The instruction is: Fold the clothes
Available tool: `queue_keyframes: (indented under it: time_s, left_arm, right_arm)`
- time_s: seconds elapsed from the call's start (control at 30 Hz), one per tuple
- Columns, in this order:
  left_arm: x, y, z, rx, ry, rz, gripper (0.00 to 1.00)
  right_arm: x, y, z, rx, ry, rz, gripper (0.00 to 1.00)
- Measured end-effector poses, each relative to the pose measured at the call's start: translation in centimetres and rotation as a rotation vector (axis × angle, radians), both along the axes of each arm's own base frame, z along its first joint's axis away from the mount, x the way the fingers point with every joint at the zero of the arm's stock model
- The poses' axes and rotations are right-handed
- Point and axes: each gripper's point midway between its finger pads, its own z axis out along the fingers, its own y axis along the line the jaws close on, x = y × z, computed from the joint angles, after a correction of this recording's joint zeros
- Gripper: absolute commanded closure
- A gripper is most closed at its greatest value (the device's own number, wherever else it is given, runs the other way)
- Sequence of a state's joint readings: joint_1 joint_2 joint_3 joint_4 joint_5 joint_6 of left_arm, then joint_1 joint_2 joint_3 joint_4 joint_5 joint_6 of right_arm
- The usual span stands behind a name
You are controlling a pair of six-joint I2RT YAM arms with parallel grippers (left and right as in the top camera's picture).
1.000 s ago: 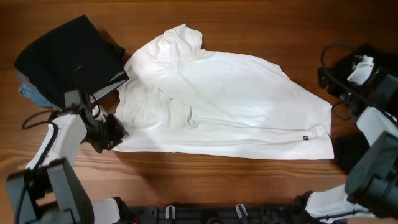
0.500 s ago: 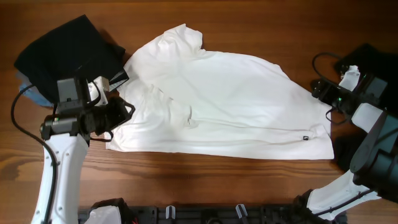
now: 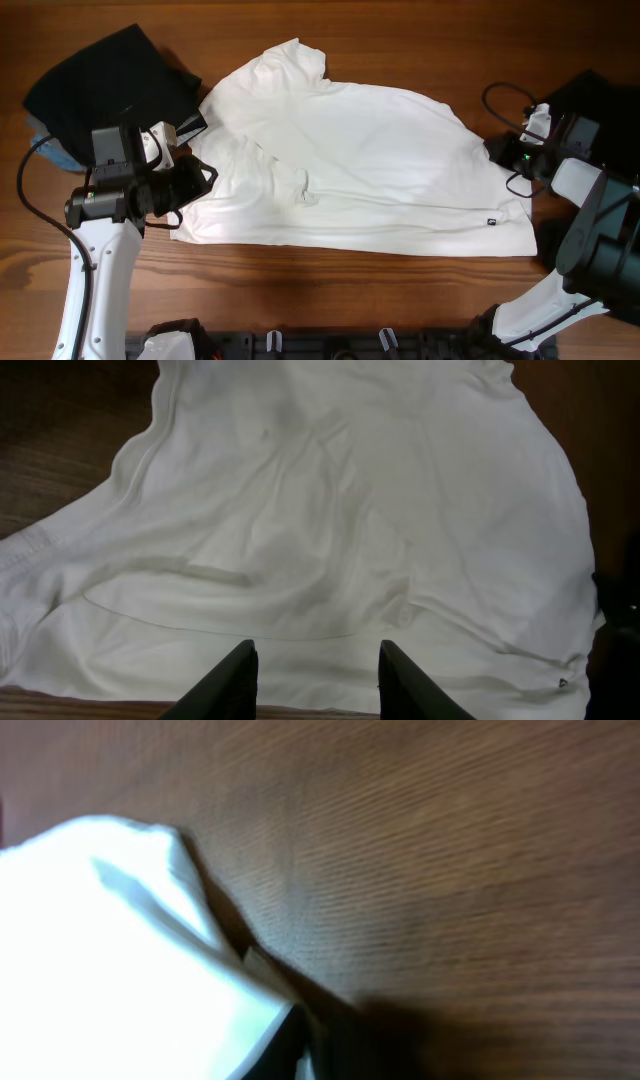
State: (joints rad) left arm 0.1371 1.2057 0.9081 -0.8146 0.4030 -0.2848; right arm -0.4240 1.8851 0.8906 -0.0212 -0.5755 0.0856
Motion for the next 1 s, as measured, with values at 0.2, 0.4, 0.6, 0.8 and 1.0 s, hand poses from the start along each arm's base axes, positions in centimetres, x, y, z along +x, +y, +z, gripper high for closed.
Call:
queue_keyframes:
  time_s: [0.2, 0.4, 0.6, 0.8, 1.0]
  left_arm:
    - [0.0, 0.0, 0.0, 0.0, 0.0, 0.0, 0.63]
    - [0.0, 0.0, 0.0, 0.001, -0.001, -0.003, 0.62]
    - [0.1, 0.0, 0.0, 0.002, -0.005, -0.003, 0.62]
    - [0.1, 0.0, 0.0, 0.002, -0.004, -0.003, 0.61]
    - [0.2, 0.0, 0.1, 0.003, -0.01, -0.003, 0.6]
  right_arm:
    - [1.1, -0.4, 2.0, 0.087, -0.04, -0.058, 0.96]
    - [0.9, 2.6, 6.0, 0.142, -0.07, 0.019, 0.96]
    - [-3.6, 9.2, 3.9, 0.131, 0.176, 0.179, 0.96]
    - [-8.5, 11.2, 0.8, -0.021, 0.441, 0.212, 0.8]
    - [-5.0, 9.3, 3.3, -0.119, 0.27, 0.147, 0.32]
